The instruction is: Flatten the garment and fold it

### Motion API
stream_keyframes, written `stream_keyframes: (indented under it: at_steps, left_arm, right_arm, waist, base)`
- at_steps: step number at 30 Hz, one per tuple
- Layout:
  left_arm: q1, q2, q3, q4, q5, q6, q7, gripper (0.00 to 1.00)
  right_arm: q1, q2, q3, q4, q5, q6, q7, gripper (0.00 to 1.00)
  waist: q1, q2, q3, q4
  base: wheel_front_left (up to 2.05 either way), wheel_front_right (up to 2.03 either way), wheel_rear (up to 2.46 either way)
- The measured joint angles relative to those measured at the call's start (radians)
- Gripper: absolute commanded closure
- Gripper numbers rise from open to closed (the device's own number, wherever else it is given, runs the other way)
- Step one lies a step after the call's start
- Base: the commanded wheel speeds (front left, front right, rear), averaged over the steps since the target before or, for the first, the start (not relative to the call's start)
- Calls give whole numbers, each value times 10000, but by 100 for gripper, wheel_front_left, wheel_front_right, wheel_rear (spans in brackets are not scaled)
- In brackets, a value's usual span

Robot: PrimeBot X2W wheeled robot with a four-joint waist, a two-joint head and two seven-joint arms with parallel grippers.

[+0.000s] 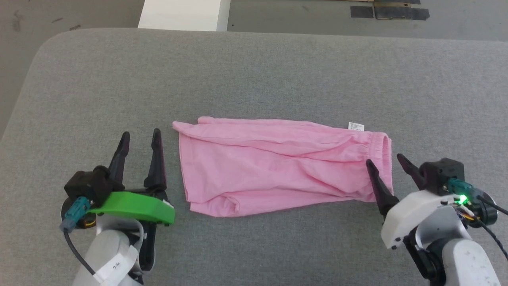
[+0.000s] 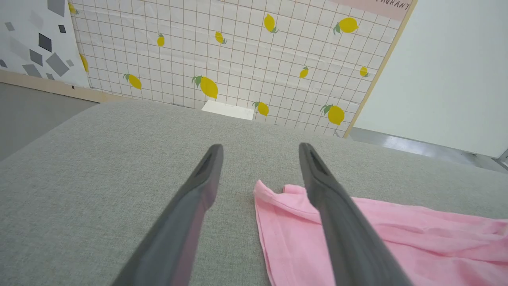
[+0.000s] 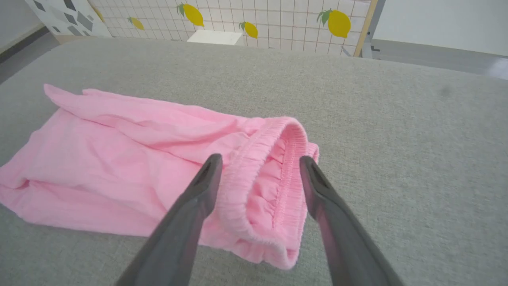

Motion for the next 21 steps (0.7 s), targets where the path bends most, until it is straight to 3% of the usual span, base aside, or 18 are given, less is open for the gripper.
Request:
stream_keyframes:
  at_steps: [9,18,19,20,21]
  left_arm:
    - [-128,-504,558,278,594,-416,-13,0]
    - [-132,-788,775,441,1030,-748,-13,0]
    - [-135,-803,786,451,1049,-792,-13,0]
    - [-137,-826,800,460,1064,-803,-13,0]
    - [-138,-851,819,474,1080,-821,-13,0]
  right_arm:
    - [-815,0,-476,1618,-859,0,326,0]
    - [-1577,0,-665,2765,-144,0,1104,0]
    - [-1635,-15,-612,2784,19,0,1223,18]
    - [-1695,-40,-535,2790,176,-6,1375,70]
    - [-1735,-82,-466,2782,295,-6,1482,84]
  waist:
    - [0,0,352,34]
    - [0,0,824,135]
    - [0,0,847,152]
    - [0,0,870,167]
    - [0,0,887,179]
  base:
    - [0,0,0]
    - [0,0,0]
    - [0,0,0]
    - [0,0,0]
    - [0,0,0]
